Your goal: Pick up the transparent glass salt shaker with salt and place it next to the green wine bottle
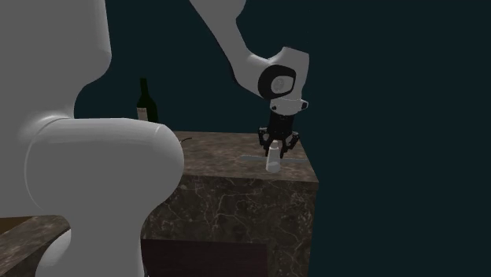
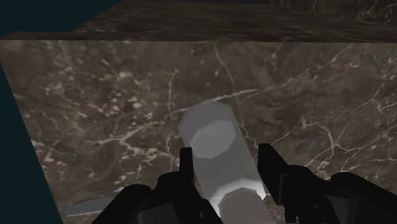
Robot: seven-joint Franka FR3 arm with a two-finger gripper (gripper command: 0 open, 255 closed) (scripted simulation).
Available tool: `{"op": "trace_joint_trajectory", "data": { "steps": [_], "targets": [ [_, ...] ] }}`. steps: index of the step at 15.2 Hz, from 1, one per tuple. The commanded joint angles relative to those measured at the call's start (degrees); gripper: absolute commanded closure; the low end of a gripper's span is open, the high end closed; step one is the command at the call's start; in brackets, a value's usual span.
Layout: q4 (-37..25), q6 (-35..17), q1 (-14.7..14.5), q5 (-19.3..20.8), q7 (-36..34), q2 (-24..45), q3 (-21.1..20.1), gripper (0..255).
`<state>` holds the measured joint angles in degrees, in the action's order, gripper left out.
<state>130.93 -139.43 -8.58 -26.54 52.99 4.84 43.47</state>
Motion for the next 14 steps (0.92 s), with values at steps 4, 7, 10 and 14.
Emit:
{"op": "trace_joint_trajectory", "data": {
  "steps": [4, 7, 10, 14],
  "targets": [
    [-0.3, 1.0, -0.2, 2.0, -1.6, -1.4, 0.3, 255],
    [-0.9, 2.6, -0.5, 4.9, -4.0, -3.4, 0.6, 255],
    [-1.7, 4.3, -0.5, 7.5, -6.2, -5.3, 0.7, 255],
    [-2.9, 6.7, -0.4, 10.6, -8.8, -7.7, 0.5, 255]
  ]
}}
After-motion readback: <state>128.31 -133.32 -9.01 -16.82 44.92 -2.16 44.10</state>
